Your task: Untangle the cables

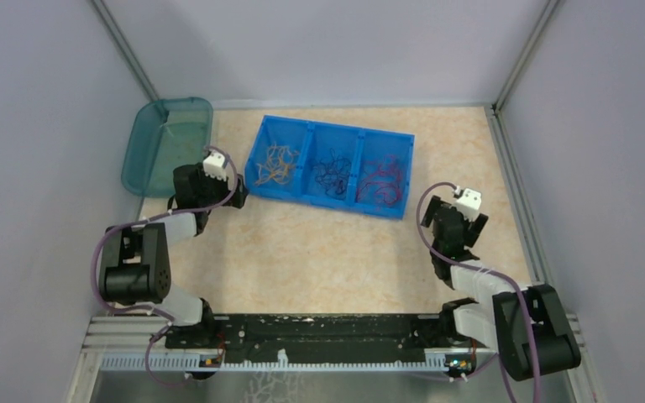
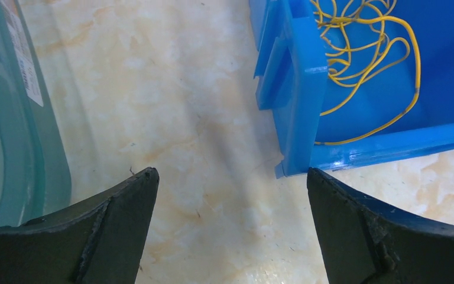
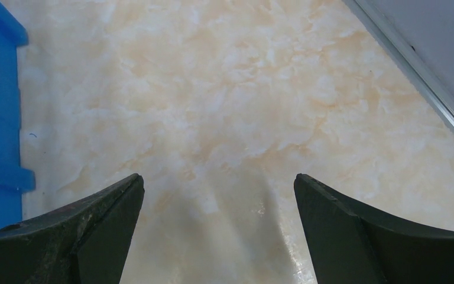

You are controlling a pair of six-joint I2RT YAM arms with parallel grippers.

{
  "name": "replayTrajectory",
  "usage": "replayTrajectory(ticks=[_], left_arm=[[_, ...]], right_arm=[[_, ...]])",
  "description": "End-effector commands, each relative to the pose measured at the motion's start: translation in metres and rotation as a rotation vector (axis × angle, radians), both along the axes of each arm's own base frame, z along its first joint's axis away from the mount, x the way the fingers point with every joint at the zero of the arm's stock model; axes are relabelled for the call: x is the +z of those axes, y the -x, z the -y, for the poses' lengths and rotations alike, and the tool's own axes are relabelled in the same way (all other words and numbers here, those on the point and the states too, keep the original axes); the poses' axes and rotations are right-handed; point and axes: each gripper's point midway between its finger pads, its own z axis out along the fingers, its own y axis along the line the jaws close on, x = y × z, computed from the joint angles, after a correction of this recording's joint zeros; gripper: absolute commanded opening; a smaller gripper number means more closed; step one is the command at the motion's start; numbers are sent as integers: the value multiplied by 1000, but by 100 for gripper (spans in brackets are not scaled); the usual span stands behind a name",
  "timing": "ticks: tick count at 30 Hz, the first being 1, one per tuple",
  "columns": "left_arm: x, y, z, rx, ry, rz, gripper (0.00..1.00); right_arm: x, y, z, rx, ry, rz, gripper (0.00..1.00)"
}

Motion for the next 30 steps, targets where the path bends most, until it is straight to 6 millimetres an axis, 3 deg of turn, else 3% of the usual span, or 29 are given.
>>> replayTrajectory(ticks=[1, 6, 11, 20, 25, 26, 28, 30], left_arm=[[0, -7, -16, 74, -23, 60, 100], [5, 1, -20, 113, -13, 115, 100], [24, 14, -5, 88, 96, 209, 100], [12, 6, -5, 92, 108, 231, 100], [17, 36, -3, 89, 103, 336, 100], [19, 42, -4, 99, 101, 381, 100], [31, 42, -6, 114, 106, 448, 100], [8, 31, -8, 133, 100, 294, 100]], right_arm=[[48, -26, -1, 23, 14, 243, 99], [55, -39, -2, 51, 52, 280, 99], [58, -42, 1, 78, 67, 295, 99], [58, -49, 8, 126, 63, 350, 99], [46, -50, -5, 221, 90, 363, 99], [53, -49, -5, 221, 96, 400, 99], [51, -49, -6, 223, 87, 382, 99], [46, -56, 3, 165, 81, 346, 99]])
